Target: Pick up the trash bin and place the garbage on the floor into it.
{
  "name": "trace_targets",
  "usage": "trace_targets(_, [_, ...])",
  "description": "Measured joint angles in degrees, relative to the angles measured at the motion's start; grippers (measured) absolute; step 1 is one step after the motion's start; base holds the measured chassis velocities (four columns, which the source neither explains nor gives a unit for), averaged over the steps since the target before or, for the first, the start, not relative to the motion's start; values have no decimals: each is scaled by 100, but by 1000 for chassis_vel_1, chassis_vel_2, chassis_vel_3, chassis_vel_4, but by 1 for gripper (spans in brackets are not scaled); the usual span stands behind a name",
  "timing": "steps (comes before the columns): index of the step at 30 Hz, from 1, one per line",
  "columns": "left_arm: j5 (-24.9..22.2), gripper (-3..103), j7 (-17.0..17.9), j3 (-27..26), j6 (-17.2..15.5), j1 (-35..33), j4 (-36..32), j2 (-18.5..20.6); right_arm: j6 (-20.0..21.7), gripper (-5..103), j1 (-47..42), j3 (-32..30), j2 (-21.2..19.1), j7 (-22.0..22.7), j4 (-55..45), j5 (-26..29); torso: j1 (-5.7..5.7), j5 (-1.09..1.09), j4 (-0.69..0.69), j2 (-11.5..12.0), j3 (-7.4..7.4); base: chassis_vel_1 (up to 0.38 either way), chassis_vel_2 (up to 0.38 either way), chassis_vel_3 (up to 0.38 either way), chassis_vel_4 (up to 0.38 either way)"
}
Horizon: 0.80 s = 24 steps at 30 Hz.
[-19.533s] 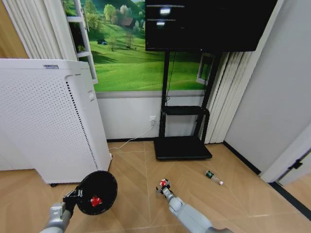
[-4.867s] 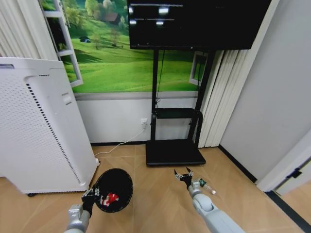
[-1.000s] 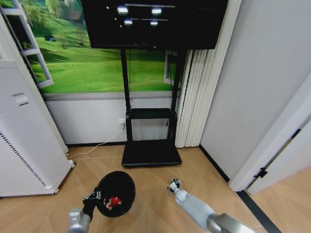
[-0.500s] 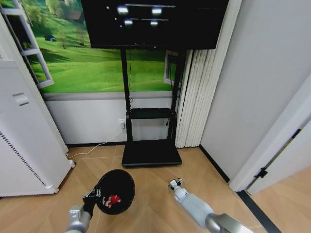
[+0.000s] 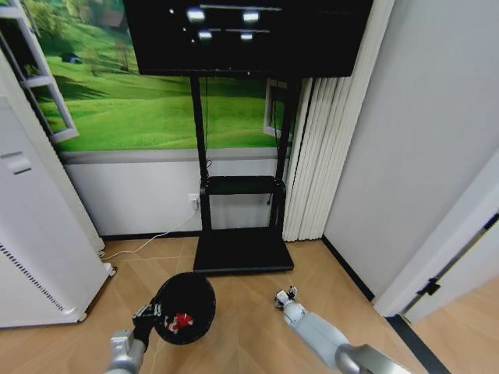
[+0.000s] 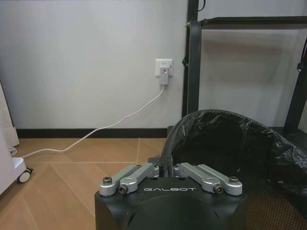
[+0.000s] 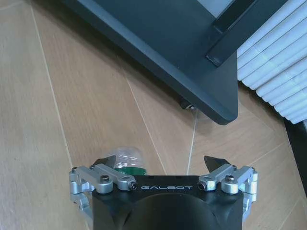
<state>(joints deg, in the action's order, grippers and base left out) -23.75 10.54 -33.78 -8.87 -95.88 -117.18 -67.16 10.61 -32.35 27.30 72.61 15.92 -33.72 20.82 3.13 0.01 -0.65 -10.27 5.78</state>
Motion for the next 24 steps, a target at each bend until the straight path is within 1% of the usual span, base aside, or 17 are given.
trace_targets(1, [5, 7, -3, 0, 6, -6, 6, -3, 30, 100, -20, 13, -23, 6, -4, 2, -1, -1, -2, 0, 0, 0, 0, 0, 0])
trace_targets(10, [10, 7, -13, 13, 12, -9, 31, 13, 271, 100, 4, 152, -11, 2, 187, 57, -4, -1, -3, 0, -2, 14, -19, -21, 18])
trace_targets(15, [8, 7, -13, 31, 12, -22, 31, 43, 299, 100, 35, 307, 141, -68, 549, 146, -3, -1, -3, 0, -1, 0, 0, 0, 0])
trace_targets(20, [1, 7, -14, 33, 11, -52, 42, 60, 295, 100, 89, 155, 342, -102, 965, 124, -3, -2, -2, 0, -1, 0, 0, 0, 0])
trace_targets(24, [1, 7, -15, 51, 11, -49, 52, 62, 291, 100, 98, 53, 395, -111, 1028, 90, -3, -1, -2, 0, -1, 0, 0, 0, 0])
